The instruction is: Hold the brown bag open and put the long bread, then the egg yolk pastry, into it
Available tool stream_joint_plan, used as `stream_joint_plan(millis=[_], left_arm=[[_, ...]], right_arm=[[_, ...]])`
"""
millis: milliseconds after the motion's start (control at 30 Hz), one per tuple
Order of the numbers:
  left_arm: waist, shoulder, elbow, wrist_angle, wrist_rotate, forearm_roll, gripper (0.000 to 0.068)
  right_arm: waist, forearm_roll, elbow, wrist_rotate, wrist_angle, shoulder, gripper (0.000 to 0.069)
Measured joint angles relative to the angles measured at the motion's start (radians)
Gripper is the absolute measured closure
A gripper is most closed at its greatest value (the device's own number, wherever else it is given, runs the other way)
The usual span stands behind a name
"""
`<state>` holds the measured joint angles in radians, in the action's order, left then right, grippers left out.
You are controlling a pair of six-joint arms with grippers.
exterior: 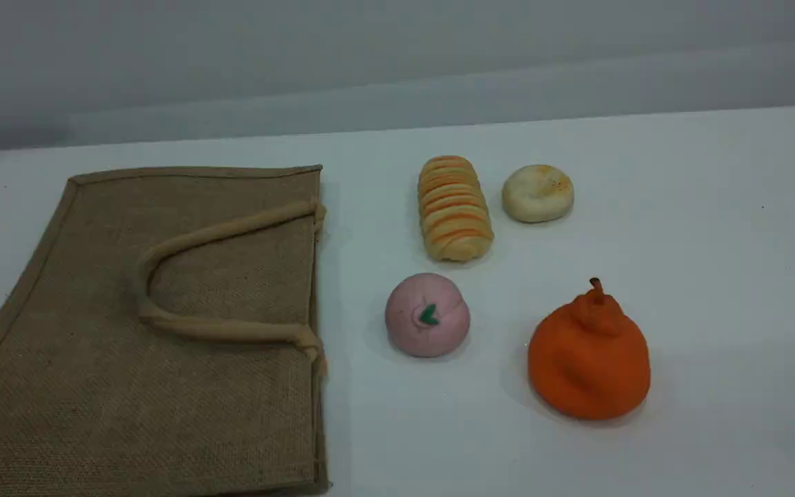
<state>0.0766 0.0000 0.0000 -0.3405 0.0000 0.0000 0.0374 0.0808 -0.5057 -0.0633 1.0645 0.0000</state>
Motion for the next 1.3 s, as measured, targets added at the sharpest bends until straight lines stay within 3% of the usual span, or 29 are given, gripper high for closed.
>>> stream_joint_plan(millis=[200, 500, 733, 1067, 1300], left_arm=[[0.000, 0.000, -0.028, -0.043, 0.009, 0.000, 0.0136], [0.000, 0.000, -0.367, -0.131, -0.035, -0.005, 0.0136], [0.000, 0.000, -0.572, -0.424, -0.039, 0.000, 0.0136], [0.000, 0.000, -0.589, -0.789, -0.039, -0.030, 0.0136], [0.000, 0.000, -0.537, -0.820, -0.039, -0.034, 0.0136]], right_arm=[[0.000, 0.000, 0.000, 0.000, 0.000, 0.000, 0.0322], [0.000, 0.000, 0.000, -0.001, 0.000, 0.000, 0.0322], [0.000, 0.000, 0.000, -0.001, 0.000, 0.000, 0.0322], [0.000, 0.000, 0.000, -0.001, 0.000, 0.000, 0.0322], [0.000, 0.000, 0.000, -0.001, 0.000, 0.000, 0.0322]])
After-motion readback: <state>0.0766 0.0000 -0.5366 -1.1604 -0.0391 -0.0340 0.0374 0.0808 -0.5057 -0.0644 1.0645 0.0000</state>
